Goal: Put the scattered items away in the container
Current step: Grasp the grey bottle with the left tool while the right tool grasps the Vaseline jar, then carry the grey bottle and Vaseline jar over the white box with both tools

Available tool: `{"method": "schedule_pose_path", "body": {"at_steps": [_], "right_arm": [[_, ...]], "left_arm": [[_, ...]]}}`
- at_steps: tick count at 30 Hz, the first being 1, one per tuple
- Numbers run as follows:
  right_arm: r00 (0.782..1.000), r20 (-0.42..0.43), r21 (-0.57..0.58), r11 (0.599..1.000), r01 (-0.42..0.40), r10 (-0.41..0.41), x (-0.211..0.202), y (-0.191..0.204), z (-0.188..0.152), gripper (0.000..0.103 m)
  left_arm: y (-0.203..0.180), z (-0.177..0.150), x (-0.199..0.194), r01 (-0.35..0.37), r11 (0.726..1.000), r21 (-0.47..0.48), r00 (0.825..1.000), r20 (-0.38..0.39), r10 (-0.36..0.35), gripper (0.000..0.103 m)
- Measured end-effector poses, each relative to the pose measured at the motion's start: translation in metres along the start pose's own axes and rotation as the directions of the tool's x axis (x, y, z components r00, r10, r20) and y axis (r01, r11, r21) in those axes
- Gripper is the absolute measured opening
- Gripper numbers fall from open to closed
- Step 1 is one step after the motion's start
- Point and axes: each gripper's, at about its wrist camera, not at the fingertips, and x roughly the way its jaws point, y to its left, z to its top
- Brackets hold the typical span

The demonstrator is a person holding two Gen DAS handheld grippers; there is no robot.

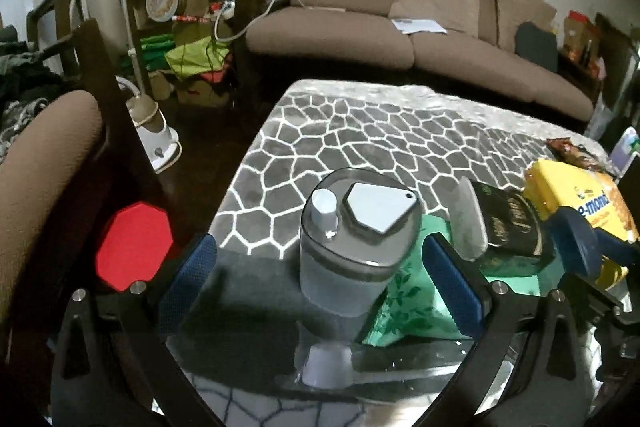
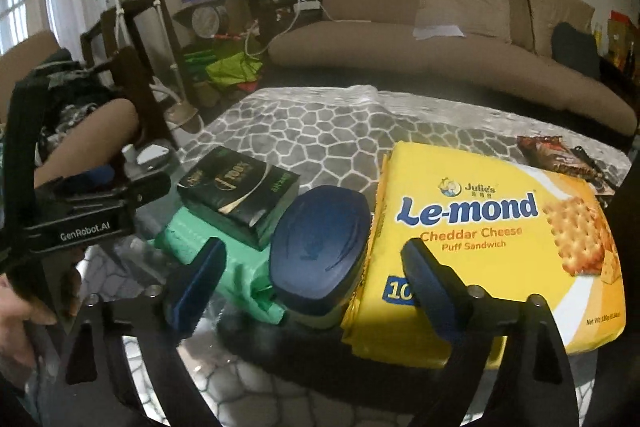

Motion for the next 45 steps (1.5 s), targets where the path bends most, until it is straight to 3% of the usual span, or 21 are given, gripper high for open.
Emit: {"method": "schedule_pose_path", "body": {"at_steps": [3,5,8,11,14,15,22,29,34,41,45], "right_arm": [[1.000,0.002,-0.033,0.999,0.026,-0.026,0.004,0.004,0.001,0.077],[0.999,0.015,-0.070,0.996,0.053,-0.052,0.004,0.008,0.001,0.051],[0.999,0.001,-0.087,0.995,0.046,-0.046,0.007,0.008,0.002,0.053],[1.000,-0.023,-0.054,0.999,0.004,-0.005,0.012,0.003,0.002,0.061],[1.000,-0.026,-0.050,0.999,0.008,-0.009,0.015,0.004,0.002,0.056],[0.999,-0.028,-0.056,0.998,0.015,-0.017,0.017,0.004,0.002,0.052],[1.000,-0.014,-0.058,0.998,-0.005,0.004,0.012,-0.002,0.003,0.049],[0.991,-0.001,0.023,0.991,-0.133,0.133,-0.020,-0.019,0.017,0.048],[0.967,-0.003,0.145,0.956,-0.253,0.256,-0.051,-0.041,0.028,0.048],[0.949,0.044,0.213,0.925,-0.316,0.314,-0.123,-0.072,0.032,0.047],[0.970,0.052,0.171,0.954,-0.244,0.239,-0.175,-0.089,0.035,0.047]], "left_arm": [[0.004,0.001,0.008,0.005,1.000,-0.012,1.000,-0.014,-0.006,0.102],[0.006,0.000,0.011,0.034,0.999,-0.019,0.999,-0.014,-0.034,0.094],[-0.001,-0.001,0.016,0.046,0.999,0.017,0.999,-0.029,-0.046,0.072],[-0.011,-0.002,0.022,0.047,0.997,0.058,0.998,-0.052,-0.044,0.068],[-0.014,-0.004,0.023,0.056,0.997,0.056,0.998,-0.043,-0.053,0.055],[-0.014,-0.004,0.022,0.056,0.997,0.055,0.998,-0.037,-0.054,0.055],[-0.005,-0.004,0.010,0.059,0.997,0.042,0.998,0.010,-0.059,0.054],[0.003,0.003,-0.032,0.085,0.995,0.043,0.995,0.057,-0.087,0.054],[-0.004,0.001,-0.070,0.136,0.990,0.041,0.989,0.054,-0.138,0.054],[-0.053,-0.002,-0.129,0.224,0.971,0.085,0.972,0.046,-0.229,0.054],[-0.106,0.005,-0.167,0.280,0.951,0.127,0.957,0.040,-0.287,0.054]]}}
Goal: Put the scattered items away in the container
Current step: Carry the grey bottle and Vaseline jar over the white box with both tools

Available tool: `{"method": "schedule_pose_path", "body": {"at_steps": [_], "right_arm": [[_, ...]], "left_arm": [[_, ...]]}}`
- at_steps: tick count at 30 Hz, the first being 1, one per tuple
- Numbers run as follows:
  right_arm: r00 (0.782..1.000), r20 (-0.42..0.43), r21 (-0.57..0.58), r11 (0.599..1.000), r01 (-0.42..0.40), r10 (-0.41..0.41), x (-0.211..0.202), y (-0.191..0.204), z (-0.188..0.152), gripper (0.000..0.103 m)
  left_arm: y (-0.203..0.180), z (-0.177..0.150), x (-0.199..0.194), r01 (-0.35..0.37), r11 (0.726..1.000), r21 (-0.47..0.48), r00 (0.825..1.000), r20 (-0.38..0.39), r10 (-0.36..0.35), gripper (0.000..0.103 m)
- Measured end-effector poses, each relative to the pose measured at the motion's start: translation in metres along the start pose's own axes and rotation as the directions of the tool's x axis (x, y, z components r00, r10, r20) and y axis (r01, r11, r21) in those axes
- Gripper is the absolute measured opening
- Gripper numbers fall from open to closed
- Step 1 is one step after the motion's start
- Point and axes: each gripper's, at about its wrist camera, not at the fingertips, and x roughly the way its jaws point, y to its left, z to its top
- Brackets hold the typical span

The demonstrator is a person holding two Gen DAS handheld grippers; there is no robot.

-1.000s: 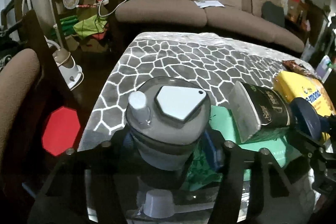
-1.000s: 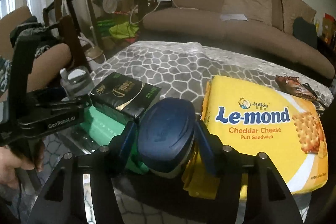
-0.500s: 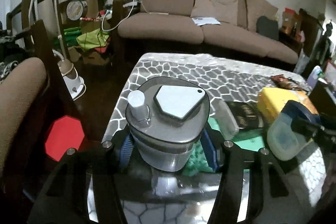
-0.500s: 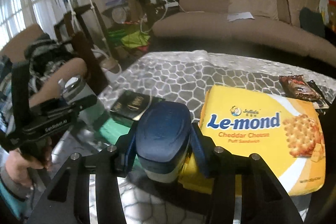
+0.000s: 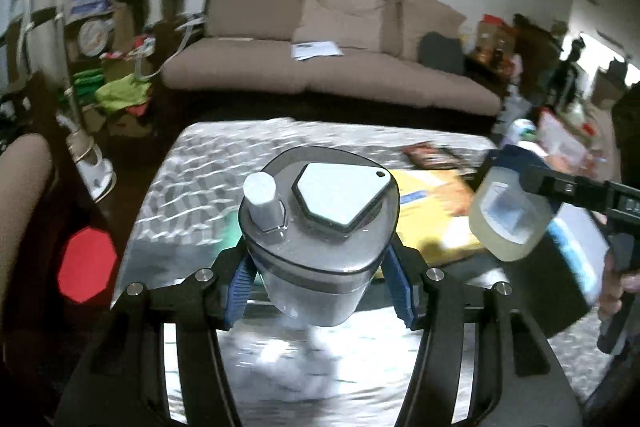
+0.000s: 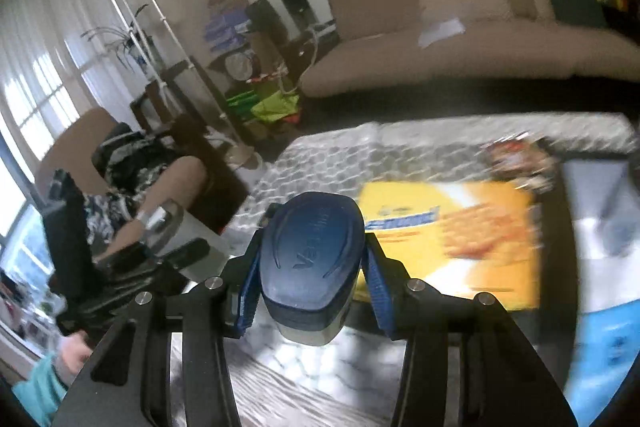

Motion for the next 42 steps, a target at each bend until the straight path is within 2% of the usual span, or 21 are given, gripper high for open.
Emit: {"method": "schedule_pose_path", "body": {"at_steps": [6,11,15,19,23,28,33,39,42], "right_arm": [[0.985,0.027,0.012,0.985,0.169,-0.170,-0.093,-0.041,0.009,0.047],[0.951,0.028,0.047,0.951,0.305,-0.307,-0.168,-0.106,0.004,0.047],[0.929,0.009,0.095,0.925,0.367,-0.370,-0.201,-0.154,-0.009,0.047],[0.915,-0.034,0.108,0.909,0.402,-0.401,-0.208,-0.194,-0.025,0.047],[0.906,-0.077,0.119,0.899,0.422,-0.416,-0.200,-0.227,-0.041,0.047],[0.909,-0.102,0.090,0.907,0.412,-0.403,-0.187,-0.247,-0.049,0.047],[0.921,-0.117,0.076,0.922,0.380,-0.371,-0.170,-0.256,-0.045,0.047],[0.926,-0.125,0.060,0.929,0.365,-0.355,-0.154,-0.268,-0.038,0.047],[0.928,-0.137,0.062,0.932,0.357,-0.347,-0.148,-0.276,-0.036,0.047]], "left_arm": [[-0.108,0.026,-0.015,0.085,0.992,0.088,0.996,0.004,-0.086,0.054],[-0.190,0.035,-0.001,0.163,0.981,0.104,0.987,-0.028,-0.160,0.054],[-0.245,0.035,0.018,0.199,0.971,0.135,0.979,-0.066,-0.192,0.054],[-0.294,0.029,0.040,0.226,0.959,0.168,0.972,-0.109,-0.210,0.054],[-0.320,0.025,0.065,0.250,0.955,0.163,0.963,-0.148,-0.227,0.054],[-0.334,0.030,0.101,0.212,0.962,0.172,0.968,-0.173,-0.182,0.054],[-0.341,0.044,0.152,0.142,0.970,0.199,0.974,-0.203,-0.101,0.054],[-0.348,0.049,0.201,0.091,0.974,0.206,0.964,-0.262,-0.035,0.054],[-0.351,0.046,0.221,0.065,0.977,0.203,0.950,-0.311,0.001,0.054]]}}
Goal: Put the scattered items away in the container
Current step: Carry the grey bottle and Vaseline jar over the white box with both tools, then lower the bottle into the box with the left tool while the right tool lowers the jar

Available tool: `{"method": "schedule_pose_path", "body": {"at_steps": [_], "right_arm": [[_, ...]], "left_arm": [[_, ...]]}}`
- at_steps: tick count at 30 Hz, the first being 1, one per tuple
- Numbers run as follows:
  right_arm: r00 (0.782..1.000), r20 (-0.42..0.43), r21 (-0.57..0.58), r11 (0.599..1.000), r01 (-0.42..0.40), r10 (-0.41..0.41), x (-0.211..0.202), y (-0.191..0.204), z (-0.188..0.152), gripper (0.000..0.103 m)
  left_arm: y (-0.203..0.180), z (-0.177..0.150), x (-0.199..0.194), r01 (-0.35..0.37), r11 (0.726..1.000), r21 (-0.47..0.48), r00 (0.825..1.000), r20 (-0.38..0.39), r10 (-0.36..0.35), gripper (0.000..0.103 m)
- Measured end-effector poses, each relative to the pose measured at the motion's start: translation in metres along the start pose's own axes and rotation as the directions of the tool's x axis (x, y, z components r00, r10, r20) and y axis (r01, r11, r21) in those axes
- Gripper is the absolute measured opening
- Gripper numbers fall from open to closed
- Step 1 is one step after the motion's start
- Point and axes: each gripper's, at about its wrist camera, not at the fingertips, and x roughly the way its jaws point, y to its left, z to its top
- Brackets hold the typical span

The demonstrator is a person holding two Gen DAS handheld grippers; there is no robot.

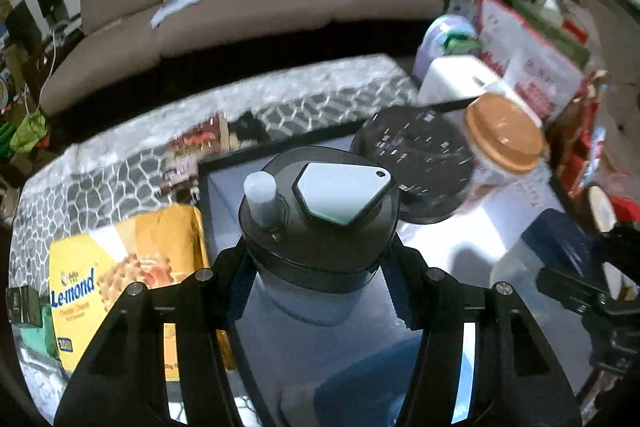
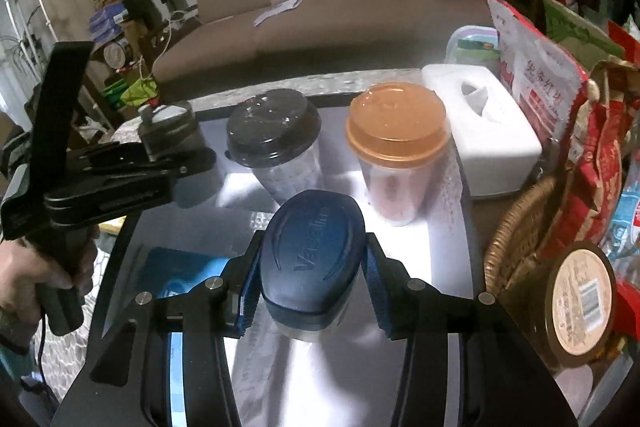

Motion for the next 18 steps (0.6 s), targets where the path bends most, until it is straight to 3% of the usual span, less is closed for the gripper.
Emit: {"method": "schedule_pose_path", "body": {"at_steps": [8,13,18], "right_arm": [[0.999,-0.012,0.027,0.999,-0.030,0.030,0.013,-0.009,0.002,0.047],[0.999,-0.013,0.042,0.998,-0.048,0.049,0.014,-0.012,-0.001,0.047],[0.999,-0.019,0.037,0.998,-0.045,0.045,0.015,-0.012,-0.001,0.047]], "left_arm": [[0.005,0.007,0.019,-0.059,0.997,-0.047,0.995,-0.086,0.055,0.054],[-0.006,0.016,0.040,-0.117,0.993,0.008,0.980,-0.160,0.117,0.054],[-0.009,0.022,0.048,-0.155,0.987,0.031,0.972,-0.174,0.158,0.054]]}}
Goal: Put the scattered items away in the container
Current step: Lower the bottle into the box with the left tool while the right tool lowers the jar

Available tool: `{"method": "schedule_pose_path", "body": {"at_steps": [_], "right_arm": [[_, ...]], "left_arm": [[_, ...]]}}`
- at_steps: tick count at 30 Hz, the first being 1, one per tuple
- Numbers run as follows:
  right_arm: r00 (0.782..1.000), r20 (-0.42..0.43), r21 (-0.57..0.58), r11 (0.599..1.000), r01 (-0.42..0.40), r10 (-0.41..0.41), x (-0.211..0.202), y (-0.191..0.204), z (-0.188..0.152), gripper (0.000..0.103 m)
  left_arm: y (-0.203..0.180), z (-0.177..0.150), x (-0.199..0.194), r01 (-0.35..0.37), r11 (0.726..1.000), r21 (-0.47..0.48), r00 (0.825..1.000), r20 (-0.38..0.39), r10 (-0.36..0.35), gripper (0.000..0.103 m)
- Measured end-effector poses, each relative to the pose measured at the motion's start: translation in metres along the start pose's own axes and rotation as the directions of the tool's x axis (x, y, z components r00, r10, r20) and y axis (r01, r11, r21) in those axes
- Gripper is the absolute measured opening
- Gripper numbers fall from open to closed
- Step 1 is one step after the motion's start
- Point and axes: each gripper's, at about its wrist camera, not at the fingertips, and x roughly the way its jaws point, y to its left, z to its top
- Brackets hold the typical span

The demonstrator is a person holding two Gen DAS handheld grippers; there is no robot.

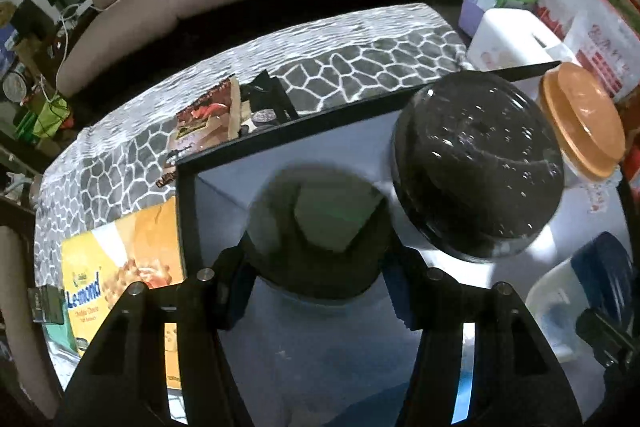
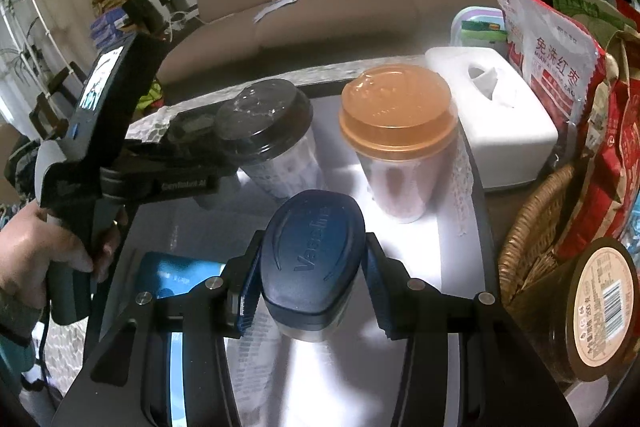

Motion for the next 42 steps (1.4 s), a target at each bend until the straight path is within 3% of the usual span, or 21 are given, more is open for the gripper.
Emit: {"method": "schedule_pose_path", "body": {"at_steps": [6,13,19,22,27,31,34,36,39,40,41,42], "right_arm": [[1.000,0.001,-0.011,1.000,-0.001,0.001,-0.001,0.004,0.002,0.047],[1.000,0.003,0.000,1.000,0.004,-0.004,-0.006,0.006,0.003,0.047],[0.997,-0.050,0.059,0.996,0.062,-0.060,0.007,-0.005,0.007,0.047],[0.984,-0.133,0.041,0.991,0.129,-0.122,0.028,-0.003,0.008,0.047],[0.963,-0.196,-0.007,0.982,0.187,-0.185,0.037,0.000,0.012,0.045],[0.966,-0.192,-0.040,0.984,0.171,-0.175,0.020,0.003,0.018,0.045],[0.960,-0.173,-0.150,0.970,0.193,-0.218,0.006,0.011,0.025,0.053],[0.961,-0.159,-0.243,0.952,0.185,-0.227,0.000,0.017,0.030,0.057],[0.949,-0.157,-0.411,0.892,0.191,-0.275,0.000,0.035,0.028,0.058],[0.942,-0.160,-0.475,0.860,0.189,-0.295,0.002,0.041,0.024,0.058],[0.935,-0.149,-0.566,0.803,0.186,-0.321,0.004,0.051,0.019,0.058],[0.932,-0.110,-0.674,0.715,0.187,-0.347,0.004,0.063,0.011,0.058]], "left_arm": [[0.008,0.005,-0.007,-0.012,1.000,-0.016,1.000,0.001,0.012,0.051],[0.038,-0.003,-0.055,0.091,0.993,-0.071,0.992,0.096,-0.084,0.059],[0.035,-0.053,-0.096,0.159,0.987,0.002,0.973,0.167,-0.157,0.069],[0.027,-0.077,-0.102,0.180,0.983,0.029,0.969,0.169,-0.182,0.069],[0.017,-0.107,-0.102,0.199,0.977,0.071,0.968,0.142,-0.208,0.069],[0.022,-0.119,-0.098,0.191,0.979,0.070,0.969,0.144,-0.199,0.069],[0.030,-0.127,-0.098,0.223,0.973,0.056,0.961,0.156,-0.229,0.069],[0.034,-0.129,-0.098,0.230,0.972,0.047,0.958,0.166,-0.235,0.070],[0.036,-0.132,-0.102,0.223,0.972,0.069,0.954,0.191,-0.232,0.073],[0.036,-0.133,-0.103,0.220,0.972,0.078,0.953,0.195,-0.231,0.073],[0.036,-0.134,-0.105,0.222,0.971,0.090,0.951,0.199,-0.236,0.073],[0.037,-0.135,-0.106,0.229,0.968,0.098,0.949,0.201,-0.245,0.073]]}}
